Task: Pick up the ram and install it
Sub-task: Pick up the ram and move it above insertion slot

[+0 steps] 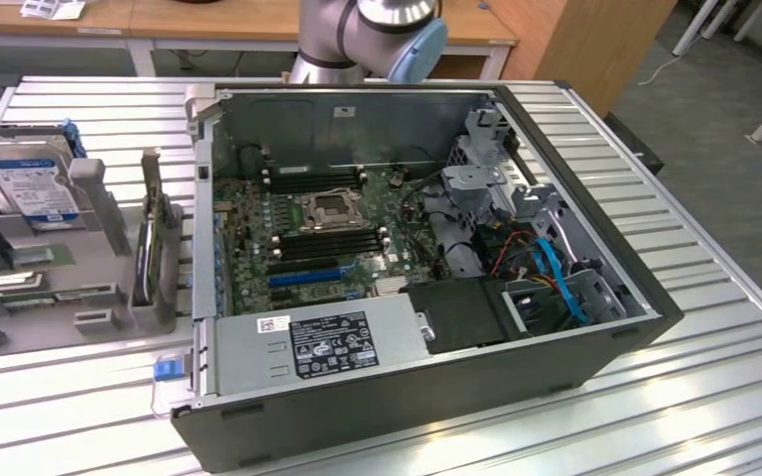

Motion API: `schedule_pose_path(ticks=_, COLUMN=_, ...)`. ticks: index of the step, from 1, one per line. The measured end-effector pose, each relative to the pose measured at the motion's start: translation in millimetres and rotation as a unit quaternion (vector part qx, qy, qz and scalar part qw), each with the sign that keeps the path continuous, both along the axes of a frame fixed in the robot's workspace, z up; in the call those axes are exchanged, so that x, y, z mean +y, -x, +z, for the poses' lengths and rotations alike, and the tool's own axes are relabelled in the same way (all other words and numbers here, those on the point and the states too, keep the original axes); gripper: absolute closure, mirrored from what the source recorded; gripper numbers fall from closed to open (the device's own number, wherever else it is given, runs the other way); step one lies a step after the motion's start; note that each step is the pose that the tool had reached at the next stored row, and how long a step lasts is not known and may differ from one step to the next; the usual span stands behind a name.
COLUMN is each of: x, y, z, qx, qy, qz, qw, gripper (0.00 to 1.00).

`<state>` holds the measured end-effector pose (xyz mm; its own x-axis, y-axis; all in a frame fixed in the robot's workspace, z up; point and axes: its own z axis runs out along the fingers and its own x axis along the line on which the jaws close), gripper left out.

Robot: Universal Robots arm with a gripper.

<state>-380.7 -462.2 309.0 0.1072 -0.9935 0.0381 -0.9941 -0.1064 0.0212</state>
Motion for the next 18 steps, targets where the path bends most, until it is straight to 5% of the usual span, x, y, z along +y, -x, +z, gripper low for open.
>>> schedule_pose_path(ticks=16, x=2.5, y=0.1, z=72.4, qx=0.0, qy=0.0042, qz=0.003, qw=1.0, gripper=0.86)
schedule_pose_path(ticks=18, x=2.5, y=0.1, z=73.7, qx=-0.0004, qy=0.0041, qz=0.003, qw=1.0, gripper=0.86)
